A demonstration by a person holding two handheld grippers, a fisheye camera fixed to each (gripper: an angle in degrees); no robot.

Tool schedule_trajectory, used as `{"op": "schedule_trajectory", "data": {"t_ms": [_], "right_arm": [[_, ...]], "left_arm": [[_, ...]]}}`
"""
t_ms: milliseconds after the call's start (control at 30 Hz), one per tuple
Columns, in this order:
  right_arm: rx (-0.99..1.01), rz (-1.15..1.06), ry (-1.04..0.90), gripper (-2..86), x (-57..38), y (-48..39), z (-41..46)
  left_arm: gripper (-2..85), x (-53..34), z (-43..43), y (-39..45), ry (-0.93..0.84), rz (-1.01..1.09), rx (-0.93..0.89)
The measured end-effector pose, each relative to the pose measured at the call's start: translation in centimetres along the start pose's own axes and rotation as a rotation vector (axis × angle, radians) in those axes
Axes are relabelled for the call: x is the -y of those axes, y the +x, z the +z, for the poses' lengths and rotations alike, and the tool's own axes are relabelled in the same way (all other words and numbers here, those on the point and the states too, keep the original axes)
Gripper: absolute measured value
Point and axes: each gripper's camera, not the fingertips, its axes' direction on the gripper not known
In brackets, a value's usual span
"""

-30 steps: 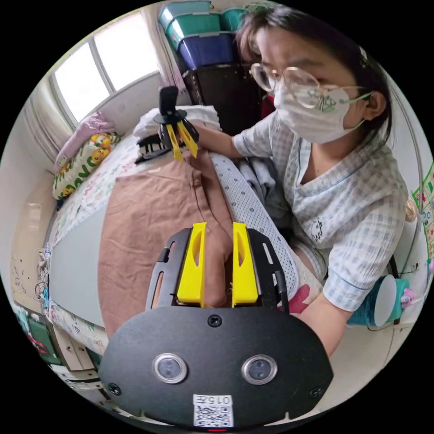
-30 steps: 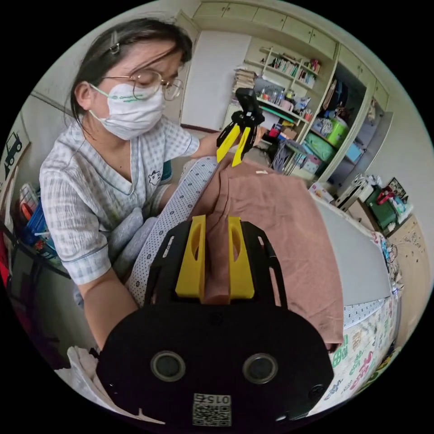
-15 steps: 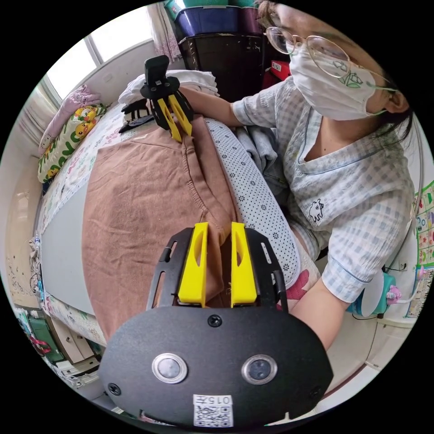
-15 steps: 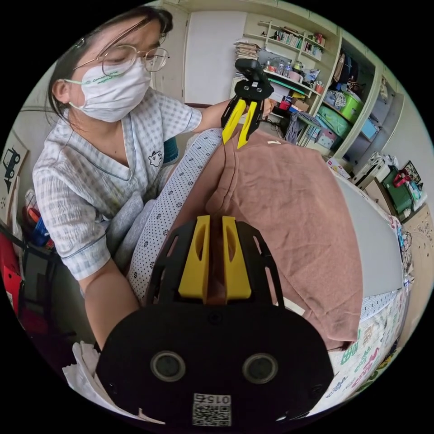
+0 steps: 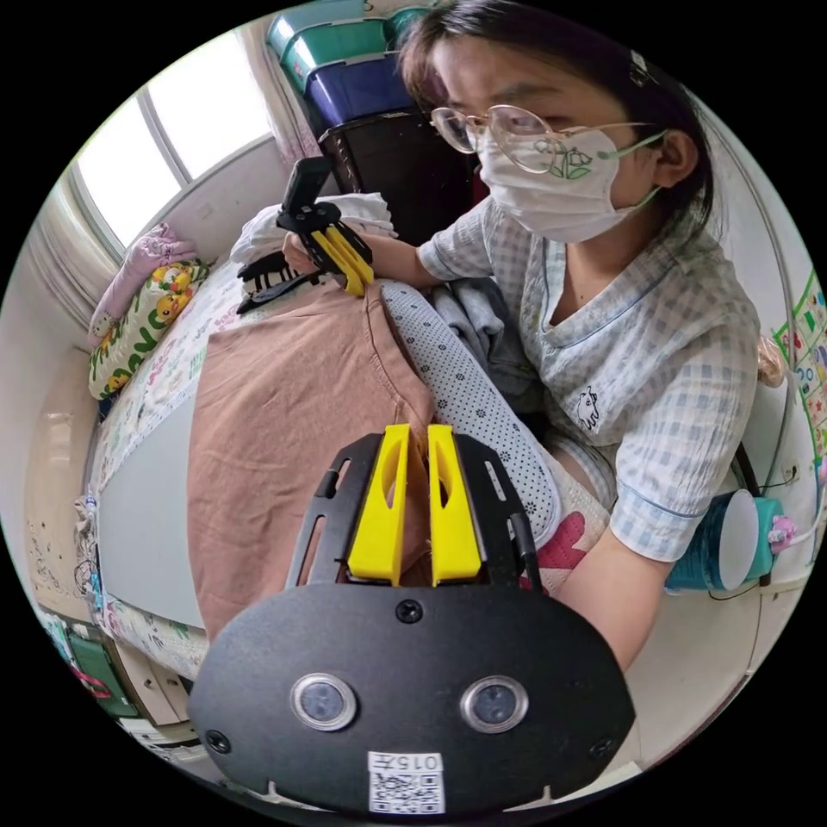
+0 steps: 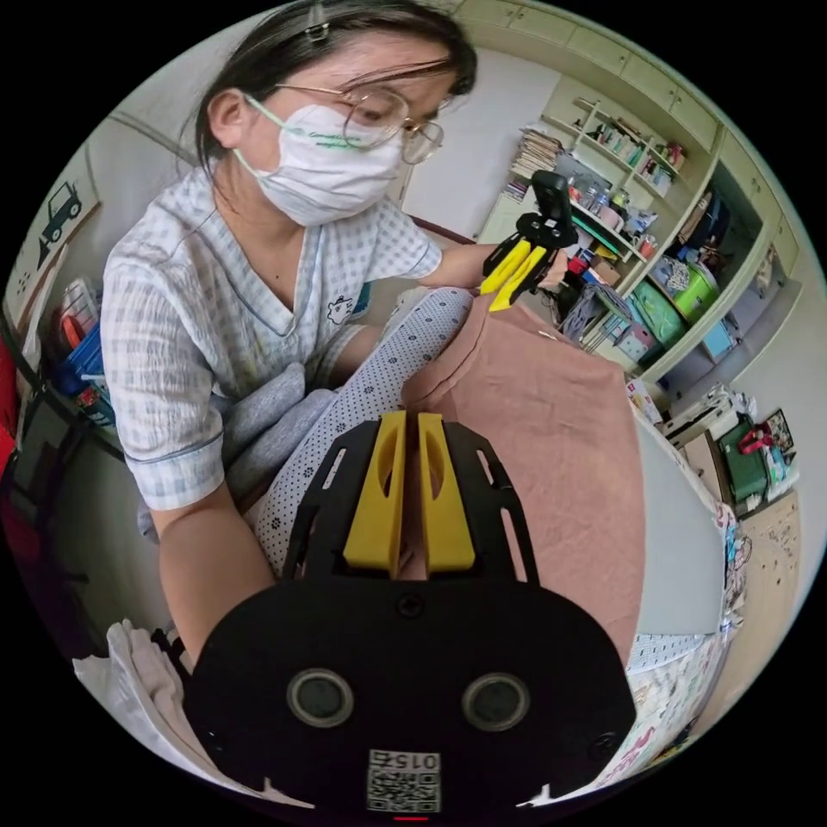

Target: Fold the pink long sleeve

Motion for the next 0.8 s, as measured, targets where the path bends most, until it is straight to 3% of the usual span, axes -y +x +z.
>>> {"op": "schedule_trajectory", "data": {"t_ms": [100,300,467,567,633,700,733,800], "right_arm": [[0.063,0.026,-0.109,2.9,0.6,1.2,1.6],[0.065,0.063,-0.068,4.0,-0.7,2.8,0.4],[-0.106,0.086,0.117,5.0,-3.4,3.1,-3.5],[-0.264,0.248,0.372,4.3,-7.2,4.7,-7.4],[-0.407,0.458,0.574,3.1,-11.0,6.4,-9.9],[-0.536,0.738,0.630,2.1,-13.8,8.8,-11.1],[-0.625,0.952,0.607,2.0,-15.6,10.8,-11.4],[-0.733,1.297,0.496,5.9,-18.5,13.9,-11.2]], "left_arm": [[2.1,-1.3,1.4,0.2,-0.046,-0.020,-0.056],[3.6,-4.3,3.7,2.4,-0.141,-0.049,-0.084],[5.6,-10.3,-0.8,6.1,0.071,-0.072,0.048],[6.1,-17.5,-5.2,7.2,0.300,-0.244,0.198],[5.2,-24.7,-7.7,7.2,0.504,-0.473,0.314],[4.9,-30.6,-8.8,6.3,0.615,-0.768,0.423],[4.9,-34.9,-8.9,5.6,0.655,-1.034,0.484],[6.2,-40.6,-8.0,5.3,0.653,-1.373,0.535]]}}
